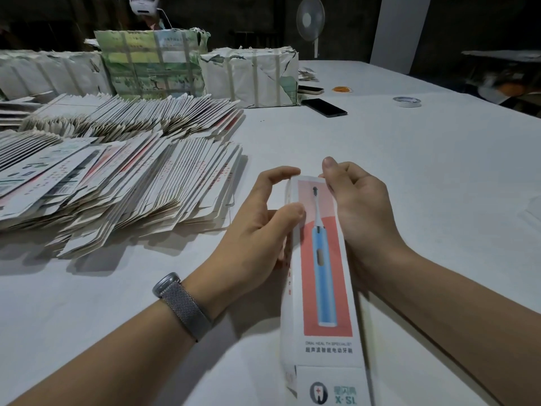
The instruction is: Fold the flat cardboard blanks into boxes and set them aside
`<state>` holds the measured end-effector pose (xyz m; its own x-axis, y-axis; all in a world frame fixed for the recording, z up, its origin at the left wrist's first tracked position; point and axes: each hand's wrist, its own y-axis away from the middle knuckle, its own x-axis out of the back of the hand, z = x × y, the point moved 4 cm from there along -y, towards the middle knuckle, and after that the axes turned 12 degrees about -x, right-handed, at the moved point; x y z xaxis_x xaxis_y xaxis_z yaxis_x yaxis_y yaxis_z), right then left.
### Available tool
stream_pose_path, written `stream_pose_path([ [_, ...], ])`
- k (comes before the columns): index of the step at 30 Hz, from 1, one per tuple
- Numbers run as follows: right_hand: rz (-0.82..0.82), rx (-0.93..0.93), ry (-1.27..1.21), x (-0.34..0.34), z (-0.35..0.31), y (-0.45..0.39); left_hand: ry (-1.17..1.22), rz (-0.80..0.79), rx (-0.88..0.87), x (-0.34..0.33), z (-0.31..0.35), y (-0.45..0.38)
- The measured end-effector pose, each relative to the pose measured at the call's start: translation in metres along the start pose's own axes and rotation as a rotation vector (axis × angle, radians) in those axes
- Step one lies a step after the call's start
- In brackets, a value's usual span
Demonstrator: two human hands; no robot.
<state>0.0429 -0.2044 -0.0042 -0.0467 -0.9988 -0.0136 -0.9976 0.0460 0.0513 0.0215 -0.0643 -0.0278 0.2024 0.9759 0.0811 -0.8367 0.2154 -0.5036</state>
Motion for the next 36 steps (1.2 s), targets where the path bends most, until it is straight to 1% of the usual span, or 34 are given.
stream_pose_path([
  [3,-0.032,0.01,0.068,-0.001,0.0,0.0,0.021,0.044,-0.02,0.003,-0.001,0.0],
  [6,-0.08,0.039,0.221,-0.004,0.0,0.001,0.054,0.119,-0.019,0.007,-0.002,-0.003],
  [9,-0.134,0.08,0.329,-0.009,0.002,0.004,0.002,0.199,-0.019,0.012,0.0,-0.004],
  [14,-0.278,0.062,0.266,-0.011,0.003,0.004,-0.064,0.263,0.02,0.015,0.002,-0.004],
  [16,-0.307,0.102,0.293,-0.012,0.004,0.004,-0.041,0.272,0.037,0.015,0.005,-0.004],
  [18,-0.287,0.175,0.37,-0.014,0.004,0.004,-0.036,0.269,0.05,0.015,0.008,-0.005],
  [21,-0.238,0.236,0.462,-0.013,0.001,0.002,-0.061,0.269,0.042,0.018,0.006,-0.007],
  [24,-0.172,0.291,0.574,-0.01,-0.007,0.001,-0.08,0.299,-0.001,0.027,0.001,-0.007],
  [28,-0.086,0.364,0.767,0.002,-0.025,0.002,-0.065,0.342,-0.006,0.033,-0.001,-0.008],
  [31,-0.05,0.318,0.922,0.012,-0.034,0.0,-0.096,0.339,-0.027,0.036,-0.002,-0.007],
  [34,-0.041,0.299,1.167,0.028,-0.037,-0.003,-0.12,0.314,-0.067,0.04,0.0,-0.007],
  [36,-0.032,0.236,1.314,0.052,-0.033,-0.005,-0.134,0.304,-0.102,0.046,0.0,-0.01],
])
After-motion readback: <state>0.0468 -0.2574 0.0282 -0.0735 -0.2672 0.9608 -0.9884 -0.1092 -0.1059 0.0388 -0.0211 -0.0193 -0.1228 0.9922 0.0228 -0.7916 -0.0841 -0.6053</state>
